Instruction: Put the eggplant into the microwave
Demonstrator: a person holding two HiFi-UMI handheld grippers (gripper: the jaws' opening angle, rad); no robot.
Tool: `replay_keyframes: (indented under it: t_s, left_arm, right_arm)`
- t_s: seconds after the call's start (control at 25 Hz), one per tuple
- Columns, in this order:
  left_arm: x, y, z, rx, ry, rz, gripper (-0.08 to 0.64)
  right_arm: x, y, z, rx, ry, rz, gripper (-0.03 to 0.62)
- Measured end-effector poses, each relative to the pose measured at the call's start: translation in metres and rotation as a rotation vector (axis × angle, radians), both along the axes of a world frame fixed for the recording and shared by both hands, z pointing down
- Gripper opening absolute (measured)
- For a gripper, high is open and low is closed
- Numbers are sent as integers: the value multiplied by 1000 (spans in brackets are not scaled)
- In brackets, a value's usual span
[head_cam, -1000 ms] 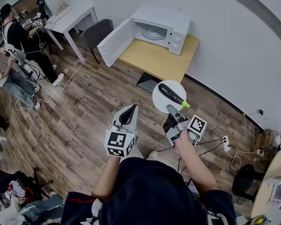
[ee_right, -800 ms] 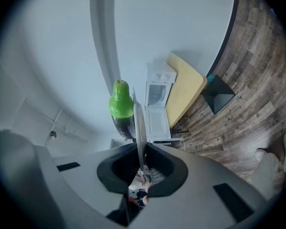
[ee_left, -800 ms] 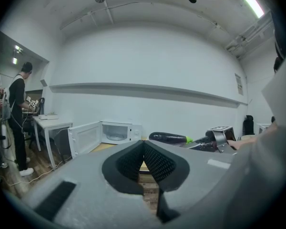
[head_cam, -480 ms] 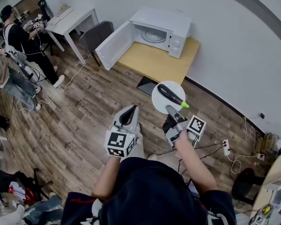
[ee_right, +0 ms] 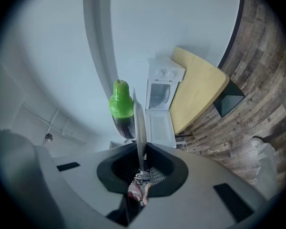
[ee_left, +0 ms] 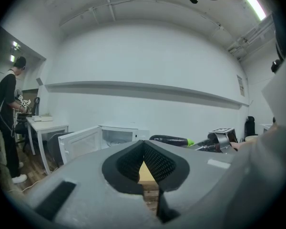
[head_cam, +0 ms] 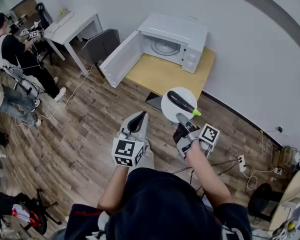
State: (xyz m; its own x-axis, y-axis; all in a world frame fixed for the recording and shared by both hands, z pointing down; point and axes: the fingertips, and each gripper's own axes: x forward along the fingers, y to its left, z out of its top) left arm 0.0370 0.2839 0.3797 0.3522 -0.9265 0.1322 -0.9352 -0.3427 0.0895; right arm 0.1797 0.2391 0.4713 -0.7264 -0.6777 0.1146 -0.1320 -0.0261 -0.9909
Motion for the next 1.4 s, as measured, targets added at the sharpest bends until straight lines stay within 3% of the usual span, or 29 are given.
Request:
replay_keyframes:
  t_s: [0.36, 0.76, 1.4]
  left_arm:
    - [-46, -90, -14, 2, -1, 40, 14]
    - [-92, -156, -18, 2, -4, 79, 14]
    - [-108, -228, 15, -59, -25, 96, 14]
  right_arm:
    - [-43, -82, -12, -2, 1, 37, 29]
    - [-84, -142, -18, -6, 5, 81, 28]
    - [-99, -212, 1, -41, 2, 96, 29]
